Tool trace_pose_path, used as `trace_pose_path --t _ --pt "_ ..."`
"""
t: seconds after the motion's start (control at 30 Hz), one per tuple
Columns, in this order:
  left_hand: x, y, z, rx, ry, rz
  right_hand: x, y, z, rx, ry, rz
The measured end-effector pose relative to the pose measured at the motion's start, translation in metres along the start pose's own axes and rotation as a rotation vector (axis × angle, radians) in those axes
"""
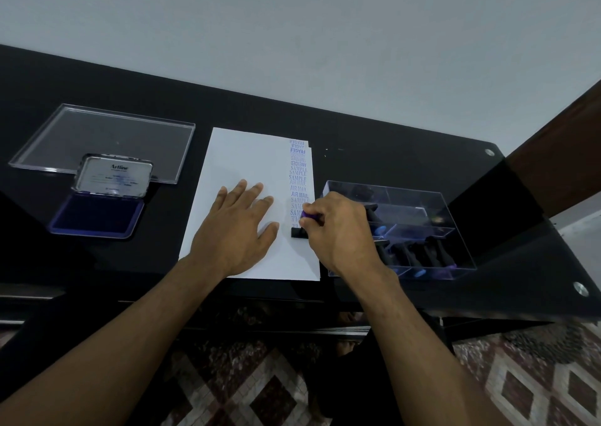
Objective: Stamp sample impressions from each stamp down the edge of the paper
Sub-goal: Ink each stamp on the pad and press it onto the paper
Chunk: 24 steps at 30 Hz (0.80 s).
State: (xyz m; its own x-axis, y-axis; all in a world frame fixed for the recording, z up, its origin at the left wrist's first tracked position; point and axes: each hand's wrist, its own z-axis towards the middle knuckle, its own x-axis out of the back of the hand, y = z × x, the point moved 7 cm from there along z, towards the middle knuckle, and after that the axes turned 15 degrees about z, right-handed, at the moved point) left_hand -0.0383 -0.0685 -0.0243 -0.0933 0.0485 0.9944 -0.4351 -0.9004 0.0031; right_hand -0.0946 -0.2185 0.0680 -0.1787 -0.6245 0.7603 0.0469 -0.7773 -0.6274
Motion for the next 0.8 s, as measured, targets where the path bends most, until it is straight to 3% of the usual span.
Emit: trace_pose_path --t 0.8 --pt "0.0015 0.0004 -0.0012 -0.003 0.007 -0.02 -0.0027 0.0061 0.0037 -0.039 0.007 0.0"
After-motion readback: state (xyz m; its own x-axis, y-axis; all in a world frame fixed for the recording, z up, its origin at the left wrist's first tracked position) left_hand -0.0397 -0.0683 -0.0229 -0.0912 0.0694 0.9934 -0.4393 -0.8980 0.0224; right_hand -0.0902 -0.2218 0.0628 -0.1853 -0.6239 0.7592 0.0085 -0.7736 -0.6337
